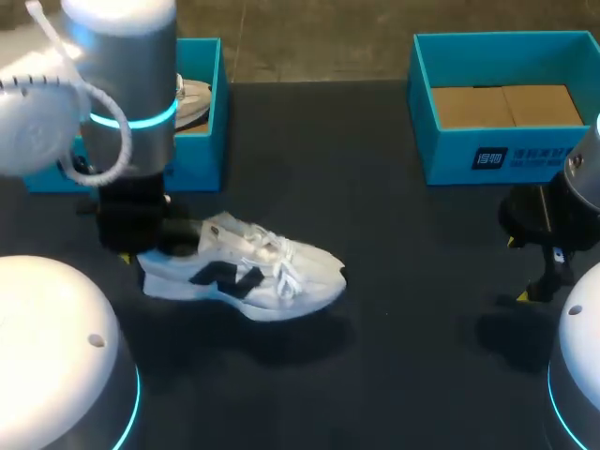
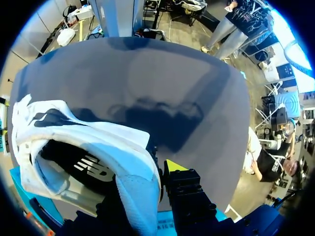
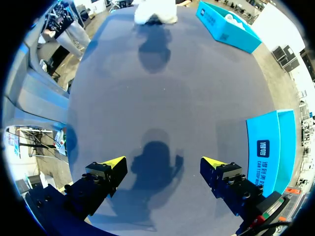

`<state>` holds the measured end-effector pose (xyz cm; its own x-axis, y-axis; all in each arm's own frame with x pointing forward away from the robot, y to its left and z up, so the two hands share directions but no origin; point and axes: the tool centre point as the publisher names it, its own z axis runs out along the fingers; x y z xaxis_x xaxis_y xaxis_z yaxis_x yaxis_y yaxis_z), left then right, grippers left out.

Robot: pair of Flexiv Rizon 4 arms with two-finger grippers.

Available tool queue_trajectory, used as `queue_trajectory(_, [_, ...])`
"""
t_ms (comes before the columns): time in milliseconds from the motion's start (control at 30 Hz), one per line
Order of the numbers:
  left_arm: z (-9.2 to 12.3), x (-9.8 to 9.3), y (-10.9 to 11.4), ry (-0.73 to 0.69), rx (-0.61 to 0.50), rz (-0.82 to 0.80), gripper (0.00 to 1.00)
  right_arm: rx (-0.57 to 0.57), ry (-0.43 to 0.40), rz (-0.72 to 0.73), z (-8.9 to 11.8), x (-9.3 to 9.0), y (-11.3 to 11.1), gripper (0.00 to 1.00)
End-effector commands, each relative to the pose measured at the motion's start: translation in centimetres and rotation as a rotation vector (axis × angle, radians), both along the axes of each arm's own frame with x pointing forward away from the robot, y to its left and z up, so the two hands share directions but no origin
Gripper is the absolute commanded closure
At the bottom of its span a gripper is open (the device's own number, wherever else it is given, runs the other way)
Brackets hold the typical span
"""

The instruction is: Take the shoe out of the shoebox, open the shoe tongue, remove and reinsert the insole, then place the shoe into the shoebox

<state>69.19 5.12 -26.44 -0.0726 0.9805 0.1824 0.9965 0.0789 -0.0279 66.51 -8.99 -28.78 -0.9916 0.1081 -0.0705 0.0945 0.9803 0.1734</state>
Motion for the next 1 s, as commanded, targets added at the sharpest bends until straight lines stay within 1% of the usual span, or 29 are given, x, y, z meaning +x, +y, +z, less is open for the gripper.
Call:
queue_trajectory(33, [-2.2, -1.2, -1.2, -0.018, -0.009, 0.012, 1.00, 0.000, -0.004, 0.001, 0.0, -0.2, -0.1, 0.00])
queue_trajectory(133, [-3.5, -1.3, -2.4, -0.001, -0.018, 0.016, 1.00, 0.000, -0.004, 0.001, 0.0, -0.2, -0.1, 0.00])
queue_trajectory(167, [-3.9, -1.3, -2.8, -0.020, -0.008, 0.027, 1.00, 0.000, -0.004, 0.001, 0.0, -0.2, -0.1, 0.00])
queue_trajectory(200, [-4.2, -1.3, -3.0, 0.006, -0.019, 0.022, 1.00, 0.000, -0.004, 0.001, 0.0, -0.2, -0.1, 0.00])
queue_trajectory(433, [-6.1, -0.8, -4.9, -0.005, -0.011, 0.051, 1.00, 0.000, -0.004, 0.001, 0.0, -0.2, -0.1, 0.00])
queue_trajectory(500, [-6.5, -0.9, -5.5, -0.015, -0.002, 0.049, 1.00, 0.000, -0.004, 0.001, 0.0, -0.2, -0.1, 0.00])
queue_trajectory(667, [-7.9, -0.3, -6.8, -0.009, -0.020, 0.061, 1.00, 0.000, -0.004, 0.001, 0.0, -0.2, -0.1, 0.00])
queue_trajectory(800, [-9.1, -0.5, -7.8, -0.029, -0.011, 0.069, 1.00, 0.000, -0.004, 0.001, 0.0, -0.2, -0.1, 0.00])
queue_trajectory(867, [-9.6, -0.4, -8.2, -0.013, -0.019, 0.065, 1.00, 0.000, -0.004, 0.001, 0.0, -0.2, -0.1, 0.00])
queue_trajectory(1000, [-10.4, -0.1, -9.2, -0.027, -0.010, 0.062, 1.00, 0.000, -0.004, 0.001, 0.0, -0.2, -0.1, 0.00])
